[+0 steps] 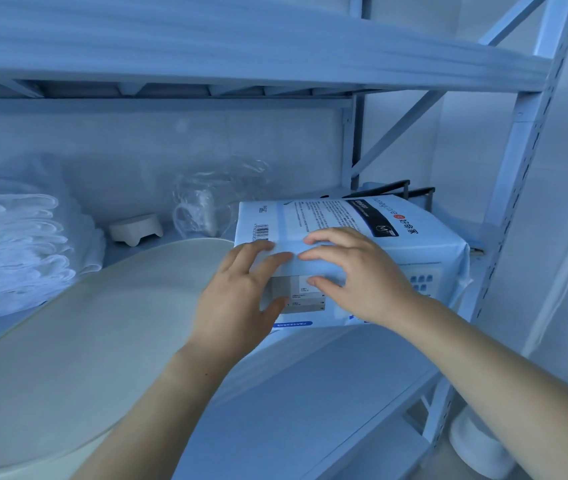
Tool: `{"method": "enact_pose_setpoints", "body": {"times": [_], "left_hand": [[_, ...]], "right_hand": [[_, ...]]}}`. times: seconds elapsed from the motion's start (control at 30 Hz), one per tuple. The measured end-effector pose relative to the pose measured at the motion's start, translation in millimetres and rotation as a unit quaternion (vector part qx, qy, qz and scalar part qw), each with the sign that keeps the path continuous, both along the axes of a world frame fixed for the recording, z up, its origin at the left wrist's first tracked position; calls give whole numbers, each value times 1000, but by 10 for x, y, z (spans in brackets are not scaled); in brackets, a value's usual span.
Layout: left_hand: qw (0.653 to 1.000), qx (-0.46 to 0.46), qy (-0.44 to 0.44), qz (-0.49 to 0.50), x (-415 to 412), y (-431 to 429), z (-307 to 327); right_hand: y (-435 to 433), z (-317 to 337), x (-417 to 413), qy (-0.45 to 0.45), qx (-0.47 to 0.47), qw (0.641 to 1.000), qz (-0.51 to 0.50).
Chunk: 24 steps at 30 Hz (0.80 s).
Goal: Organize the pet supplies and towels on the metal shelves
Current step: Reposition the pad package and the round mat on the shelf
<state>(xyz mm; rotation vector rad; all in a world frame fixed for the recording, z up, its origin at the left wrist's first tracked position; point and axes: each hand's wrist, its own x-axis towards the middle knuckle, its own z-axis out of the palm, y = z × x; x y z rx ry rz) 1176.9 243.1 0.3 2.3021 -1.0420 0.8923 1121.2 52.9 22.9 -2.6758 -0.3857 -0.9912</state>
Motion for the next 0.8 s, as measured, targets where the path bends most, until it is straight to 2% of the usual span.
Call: {"method": "enact_pose_setpoints", "body": {"times": [0.13, 0.3, 0.43, 0.6, 0.8], "left_hand": [[1000, -7, -30, -4, 42, -123, -23], [989, 77, -92, 83, -42, -364, -97], [986, 75, -107, 101, -48, -449, -109], [990, 75, -88, 75, -149, -815, -36], [994, 67, -61, 68, -369, -1443, 38]], "right_hand": [[-137, -117, -38, -20, 7, 1000, -18], [-238, -296, -68, -65, 0, 998, -11], [-332, -262, -26, -74, -3, 997, 11], [-643, -133, 3, -71, -26, 997, 31], [-1297, 17, -149, -43, -6, 996, 76]]}}
